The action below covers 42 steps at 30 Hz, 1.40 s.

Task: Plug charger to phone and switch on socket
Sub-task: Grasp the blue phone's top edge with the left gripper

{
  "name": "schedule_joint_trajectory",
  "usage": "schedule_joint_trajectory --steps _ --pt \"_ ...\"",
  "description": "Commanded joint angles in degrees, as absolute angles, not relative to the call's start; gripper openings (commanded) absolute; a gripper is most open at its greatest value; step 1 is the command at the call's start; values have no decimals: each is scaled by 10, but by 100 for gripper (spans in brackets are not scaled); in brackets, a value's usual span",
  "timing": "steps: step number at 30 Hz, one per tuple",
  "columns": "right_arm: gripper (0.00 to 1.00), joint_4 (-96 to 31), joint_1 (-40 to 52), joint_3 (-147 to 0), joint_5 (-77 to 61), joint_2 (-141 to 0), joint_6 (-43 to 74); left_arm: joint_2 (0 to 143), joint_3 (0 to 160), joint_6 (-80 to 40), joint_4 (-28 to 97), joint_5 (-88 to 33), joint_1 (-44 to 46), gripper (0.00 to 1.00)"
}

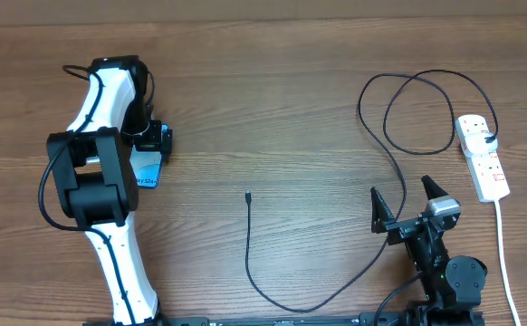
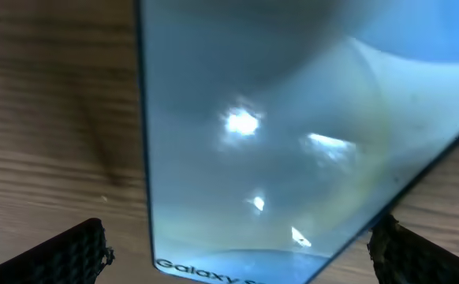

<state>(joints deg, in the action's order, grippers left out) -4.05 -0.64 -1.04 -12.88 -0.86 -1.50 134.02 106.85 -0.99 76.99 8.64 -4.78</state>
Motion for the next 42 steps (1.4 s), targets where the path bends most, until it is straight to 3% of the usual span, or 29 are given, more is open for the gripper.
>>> schedule_joint_trajectory --steps 1,5,29,42 --pt "100 -37 -3 -5 -125 -5 -16 1346 1064 1 747 78 -54 100" --pt "100 -37 -3 -5 -125 -5 -16 1346 1054 31 734 18 -53 100" --pt "100 -37 -3 -5 -125 -5 -16 1346 972 32 658 16 -52 100" --pt "100 -37 -3 -5 -125 -5 -16 1346 972 23 699 -179 -49 94"
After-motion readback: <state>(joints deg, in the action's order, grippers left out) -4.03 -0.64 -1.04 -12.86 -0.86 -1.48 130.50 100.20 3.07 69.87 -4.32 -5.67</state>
